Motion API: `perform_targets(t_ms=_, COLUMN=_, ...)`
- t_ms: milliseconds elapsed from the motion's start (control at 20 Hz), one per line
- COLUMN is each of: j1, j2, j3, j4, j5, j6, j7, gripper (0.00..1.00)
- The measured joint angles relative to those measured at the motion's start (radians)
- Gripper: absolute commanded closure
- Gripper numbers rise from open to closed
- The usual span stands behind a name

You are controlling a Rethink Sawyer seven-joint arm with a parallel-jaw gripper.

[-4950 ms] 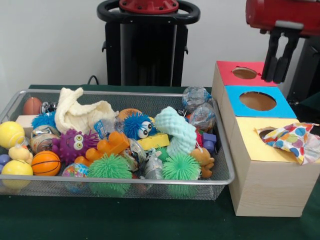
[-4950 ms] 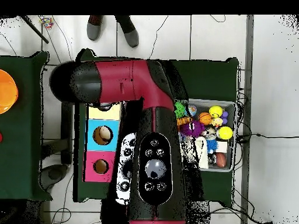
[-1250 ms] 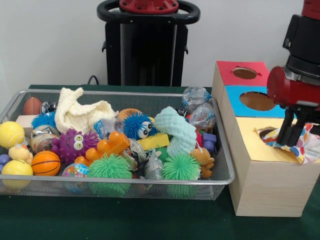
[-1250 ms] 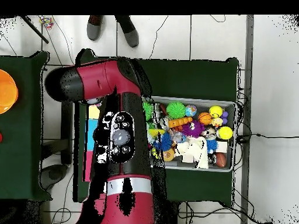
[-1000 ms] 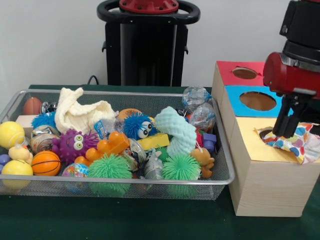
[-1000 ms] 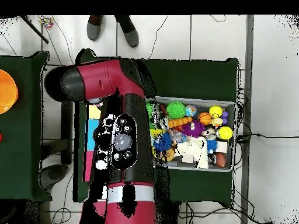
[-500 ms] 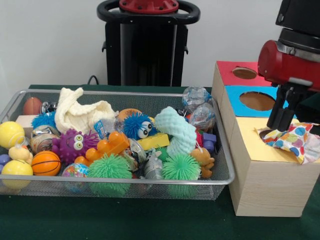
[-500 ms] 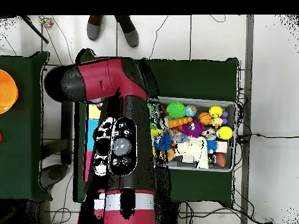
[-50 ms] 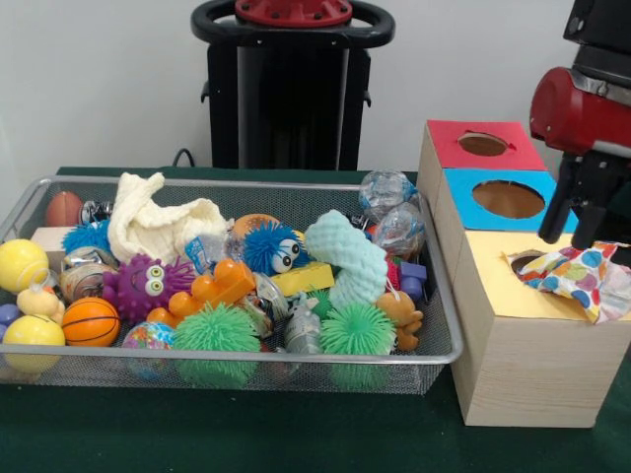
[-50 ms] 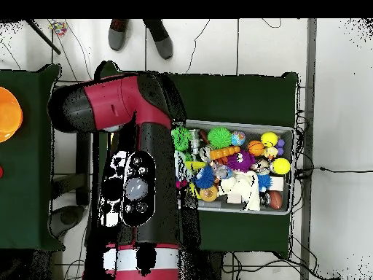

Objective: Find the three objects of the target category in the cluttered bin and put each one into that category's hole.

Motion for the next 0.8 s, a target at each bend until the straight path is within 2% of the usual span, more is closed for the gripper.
perform_targets(t_ms=800, j1=0.002, j2=-0.017, j3=-0.004, j4=0.000, j5=0.000, j6=0.000, j7=0.000, gripper=0.00)
